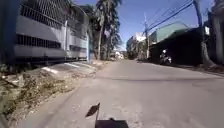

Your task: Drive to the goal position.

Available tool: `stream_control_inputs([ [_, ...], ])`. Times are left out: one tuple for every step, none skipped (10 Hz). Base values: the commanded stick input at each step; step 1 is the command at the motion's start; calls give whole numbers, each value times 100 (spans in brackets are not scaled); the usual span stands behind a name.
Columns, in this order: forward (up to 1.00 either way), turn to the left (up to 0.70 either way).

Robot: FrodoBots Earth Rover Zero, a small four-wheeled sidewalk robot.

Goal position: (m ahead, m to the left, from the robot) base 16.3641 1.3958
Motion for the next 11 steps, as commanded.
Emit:
stream_control_inputs([
  [70, -35],
  [70, -21],
  [70, -4],
  [70, -4],
  [70, -3],
  [70, -3],
  [70, -3],
  [70, -3],
  [70, -3],
  [70, -3],
  [70, -3],
])
